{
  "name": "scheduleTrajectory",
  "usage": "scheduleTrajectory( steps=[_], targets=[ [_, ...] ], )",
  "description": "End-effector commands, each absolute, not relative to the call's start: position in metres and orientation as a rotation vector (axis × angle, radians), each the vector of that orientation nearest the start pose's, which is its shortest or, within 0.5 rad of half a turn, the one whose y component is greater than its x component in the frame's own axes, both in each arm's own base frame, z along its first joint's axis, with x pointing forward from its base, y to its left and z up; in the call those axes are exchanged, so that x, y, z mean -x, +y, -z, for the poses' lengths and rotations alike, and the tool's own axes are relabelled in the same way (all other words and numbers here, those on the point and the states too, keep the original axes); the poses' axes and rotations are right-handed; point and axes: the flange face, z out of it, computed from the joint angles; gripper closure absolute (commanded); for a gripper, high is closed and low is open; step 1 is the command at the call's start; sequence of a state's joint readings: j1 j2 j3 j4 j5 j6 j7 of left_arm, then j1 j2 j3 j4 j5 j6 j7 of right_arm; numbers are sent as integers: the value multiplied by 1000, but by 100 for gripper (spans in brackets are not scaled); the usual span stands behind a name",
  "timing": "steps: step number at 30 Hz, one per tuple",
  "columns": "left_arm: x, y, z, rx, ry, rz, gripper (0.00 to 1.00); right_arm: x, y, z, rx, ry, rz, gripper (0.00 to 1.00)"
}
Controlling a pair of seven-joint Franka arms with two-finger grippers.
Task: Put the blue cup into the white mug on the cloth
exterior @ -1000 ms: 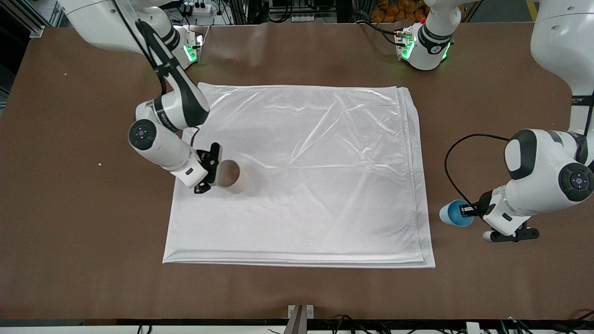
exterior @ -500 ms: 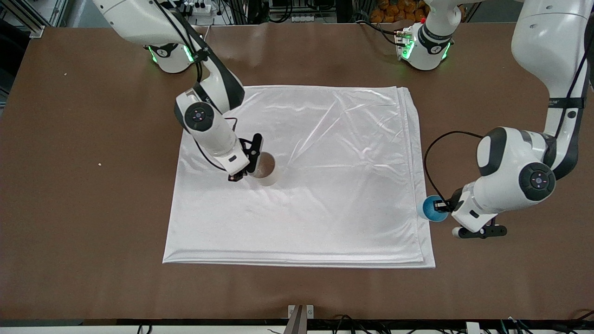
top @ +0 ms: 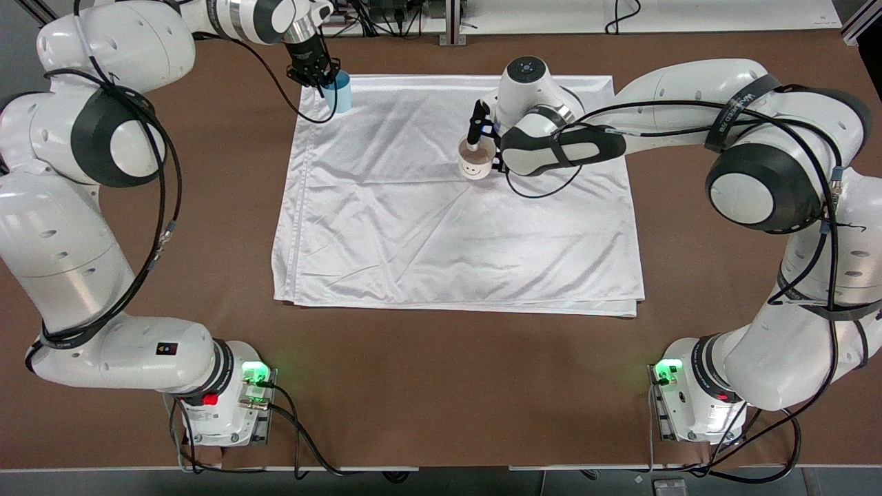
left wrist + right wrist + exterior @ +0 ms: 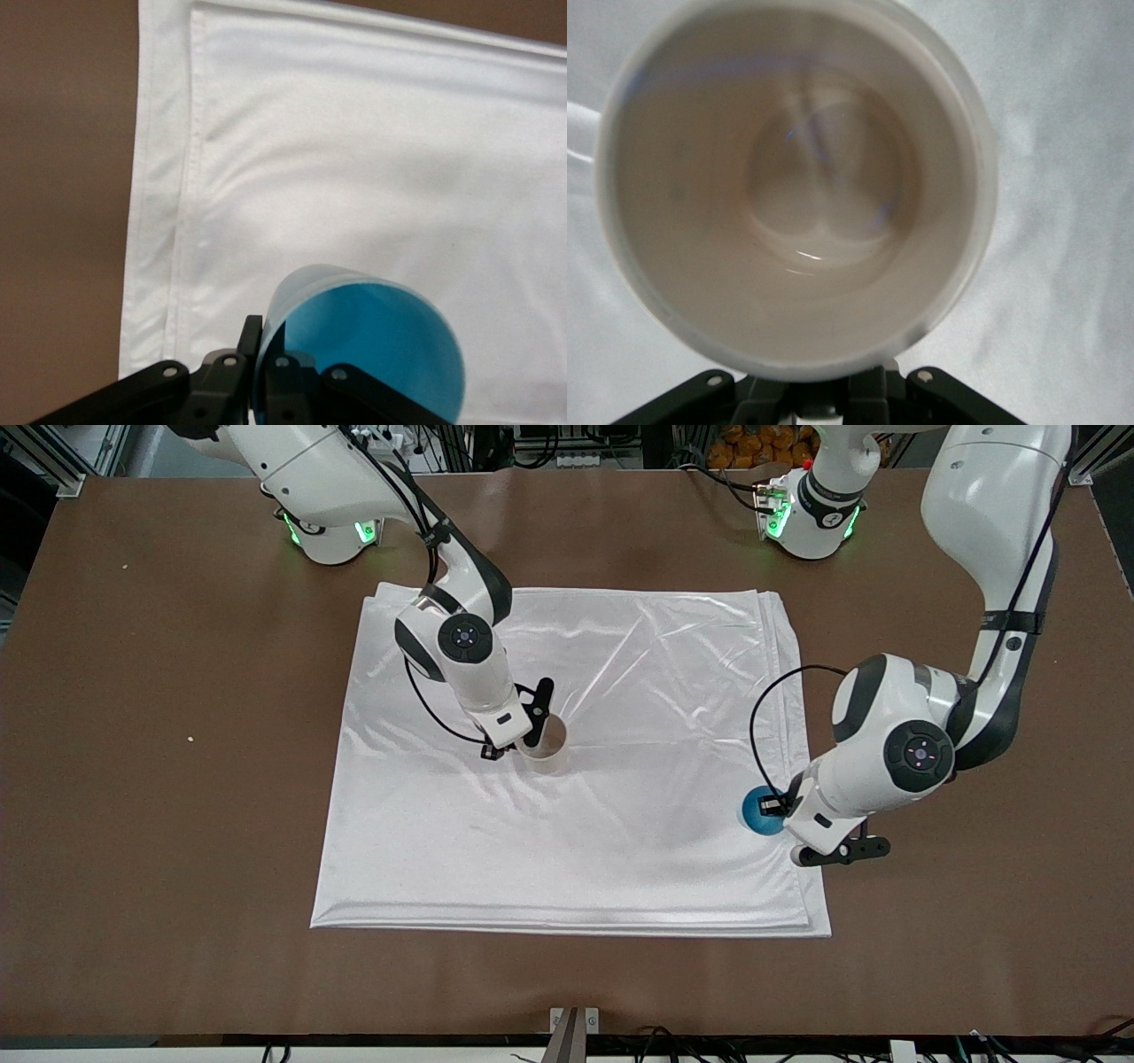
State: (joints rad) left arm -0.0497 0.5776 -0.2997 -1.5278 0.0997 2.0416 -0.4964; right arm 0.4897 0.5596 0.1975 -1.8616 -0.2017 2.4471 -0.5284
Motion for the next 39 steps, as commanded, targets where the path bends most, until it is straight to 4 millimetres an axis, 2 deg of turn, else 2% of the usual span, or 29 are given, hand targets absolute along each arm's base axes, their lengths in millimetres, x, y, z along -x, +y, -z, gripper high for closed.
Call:
scheduleTrajectory(
  steps=[1,5,7,8,10,11,14,15,17,20,24,33,39],
  targets=[
    [-651,-232,-339,3157,-302,-99,100,-511,405,-217,2515,-1968,56,100],
    [-640,-260,-339,3150,-343,-99,100,-506,408,-208,2509,-1973,33,99],
    [-633,-277,-339,3148,-359,-102,100,-506,408,-205,2511,-1969,28,95],
    [-630,-285,-339,3146,-368,-103,100,-505,408,-204,2510,-1971,26,90],
    [-624,-299,-342,3143,-385,-96,100,-505,407,-205,2510,-1971,26,67],
    [-622,-308,-345,3146,-389,-87,100,-506,408,-206,2511,-1971,28,61],
    [-616,-327,-352,3152,-411,-70,100,-507,407,-211,2516,-1965,40,57],
    [-612,-335,-353,3152,-411,-69,100,-509,406,-211,2520,-1959,40,50],
    [-607,-345,-353,3151,-421,-68,100,-514,401,-219,2532,-1944,59,27],
    [-599,-364,-360,3158,-432,-52,100,-521,397,-246,2549,-1929,108,23],
    [-586,-388,-363,3162,-440,-47,100,-521,386,-283,2601,-1906,43,0],
    [-554,-434,-361,3161,-408,-51,100,-534,336,-389,2667,-1910,70,0],
    [-532,-467,-361,3174,-379,-45,100,-530,290,-459,2756,-1734,-55,0]
  ],
)
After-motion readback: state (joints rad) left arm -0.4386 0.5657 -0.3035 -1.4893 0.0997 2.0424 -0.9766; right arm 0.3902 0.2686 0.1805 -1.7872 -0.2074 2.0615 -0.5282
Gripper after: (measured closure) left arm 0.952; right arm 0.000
